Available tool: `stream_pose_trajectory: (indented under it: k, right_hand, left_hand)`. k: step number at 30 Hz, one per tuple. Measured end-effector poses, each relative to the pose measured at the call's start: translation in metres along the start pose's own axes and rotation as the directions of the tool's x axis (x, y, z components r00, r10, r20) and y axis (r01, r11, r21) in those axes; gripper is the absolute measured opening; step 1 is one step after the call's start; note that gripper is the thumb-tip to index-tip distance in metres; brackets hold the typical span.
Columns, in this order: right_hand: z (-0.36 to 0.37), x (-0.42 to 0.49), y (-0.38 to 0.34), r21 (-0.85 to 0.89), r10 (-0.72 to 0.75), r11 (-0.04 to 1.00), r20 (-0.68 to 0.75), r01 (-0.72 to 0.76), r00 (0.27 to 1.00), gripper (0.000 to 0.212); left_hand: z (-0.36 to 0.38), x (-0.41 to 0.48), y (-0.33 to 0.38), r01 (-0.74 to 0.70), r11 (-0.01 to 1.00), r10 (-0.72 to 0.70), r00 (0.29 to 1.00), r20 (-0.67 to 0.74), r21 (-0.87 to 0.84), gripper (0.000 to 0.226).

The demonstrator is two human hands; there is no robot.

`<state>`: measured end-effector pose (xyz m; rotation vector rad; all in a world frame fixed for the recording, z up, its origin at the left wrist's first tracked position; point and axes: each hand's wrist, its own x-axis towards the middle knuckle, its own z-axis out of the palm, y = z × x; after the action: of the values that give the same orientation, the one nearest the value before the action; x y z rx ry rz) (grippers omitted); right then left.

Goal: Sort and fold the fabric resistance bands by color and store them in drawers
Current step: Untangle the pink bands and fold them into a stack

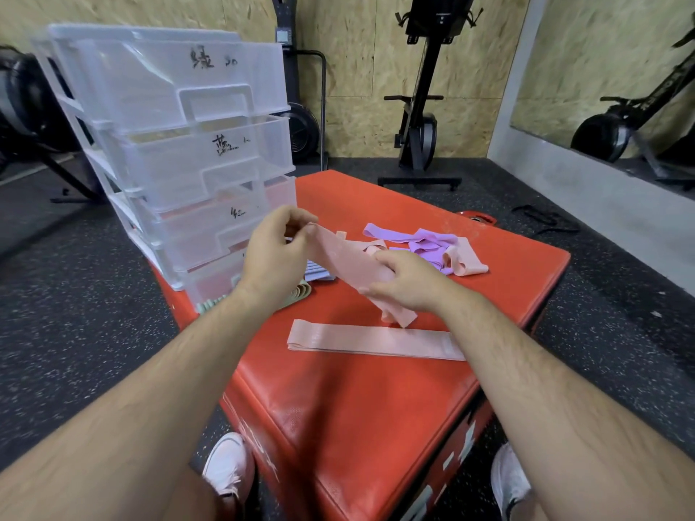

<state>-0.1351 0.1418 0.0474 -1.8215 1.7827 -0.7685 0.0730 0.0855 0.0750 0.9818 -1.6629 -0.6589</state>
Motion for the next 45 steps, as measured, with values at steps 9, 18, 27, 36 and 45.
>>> stream_pose_trajectory:
  k: [9, 18, 27, 36, 45]
  right_hand:
    - [-0.055, -0.029, 0.06, -0.17, 0.179, 0.969, -0.01, -0.178, 0.984, 0.029]
    - [-0.076, -0.07, 0.096, 0.218, 0.336, 0.911, 0.094, -0.349, 0.937, 0.035]
    - [-0.049, -0.075, 0.106, -0.032, 0.348, 0.937, 0.02, -0.347, 0.937, 0.02]
    - [-0.04, -0.068, 0.112, -0.322, 0.285, 0.909, 0.019, -0.264, 0.958, 0.02]
    - [-0.021, -0.067, 0.089, -0.386, 0.121, 0.922, 0.182, -0.042, 0.976, 0.061]
  left_hand:
    - [-0.003, 0.006, -0.013, 0.157, 0.98, -0.161, 0.987, -0.019, -0.121, 0.012]
    - [-0.003, -0.007, -0.048, 0.337, 0.941, -0.338, 0.929, 0.148, 0.03, 0.015]
    - [-0.003, -0.031, -0.079, 0.115, 0.853, -0.317, 0.889, 0.33, 0.51, 0.013]
    - [0.001, -0.029, -0.103, -0.156, 0.756, -0.23, 0.846, 0.481, 0.636, 0.012]
    - [0.031, -0.046, -0.095, -0.33, 0.839, -0.164, 0.607, 0.778, 0.434, 0.072]
